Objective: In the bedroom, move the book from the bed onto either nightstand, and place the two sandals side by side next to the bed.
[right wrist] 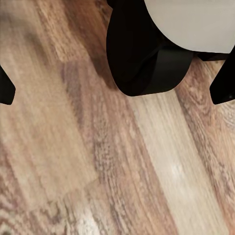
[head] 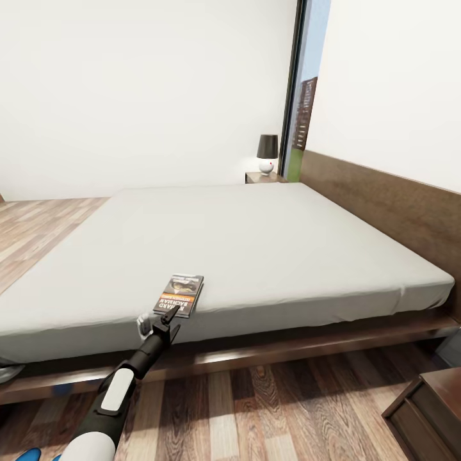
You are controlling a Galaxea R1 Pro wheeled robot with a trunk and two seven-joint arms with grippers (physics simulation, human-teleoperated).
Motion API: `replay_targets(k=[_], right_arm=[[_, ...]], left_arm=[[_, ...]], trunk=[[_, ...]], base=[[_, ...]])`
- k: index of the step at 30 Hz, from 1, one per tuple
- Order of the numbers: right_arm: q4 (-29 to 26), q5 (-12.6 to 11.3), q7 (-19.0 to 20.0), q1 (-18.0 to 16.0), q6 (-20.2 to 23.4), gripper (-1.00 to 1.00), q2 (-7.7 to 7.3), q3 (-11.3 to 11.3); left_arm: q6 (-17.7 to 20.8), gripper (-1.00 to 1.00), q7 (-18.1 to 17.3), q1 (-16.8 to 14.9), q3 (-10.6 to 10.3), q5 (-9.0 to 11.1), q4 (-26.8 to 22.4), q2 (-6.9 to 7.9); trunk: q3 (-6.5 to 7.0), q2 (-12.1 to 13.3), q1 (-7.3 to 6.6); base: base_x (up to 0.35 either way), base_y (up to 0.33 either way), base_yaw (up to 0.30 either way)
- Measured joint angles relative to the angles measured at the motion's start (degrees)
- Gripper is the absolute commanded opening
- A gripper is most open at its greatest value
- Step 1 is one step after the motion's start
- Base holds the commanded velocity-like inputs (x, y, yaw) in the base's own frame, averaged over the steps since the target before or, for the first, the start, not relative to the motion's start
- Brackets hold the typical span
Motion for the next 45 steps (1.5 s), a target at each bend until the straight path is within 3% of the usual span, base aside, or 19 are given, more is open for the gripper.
replay_targets(k=[45], right_arm=[[0.0,0.0,0.0,0.0,0.0,1.00,0.06,0.1]], left_arm=[[0.0,1.00,-0.1,0.0,-0.1,0.0,0.1,0.00]], trunk=[[0.00,0.0,0.00]], base=[[0.032,0.000,0.000]])
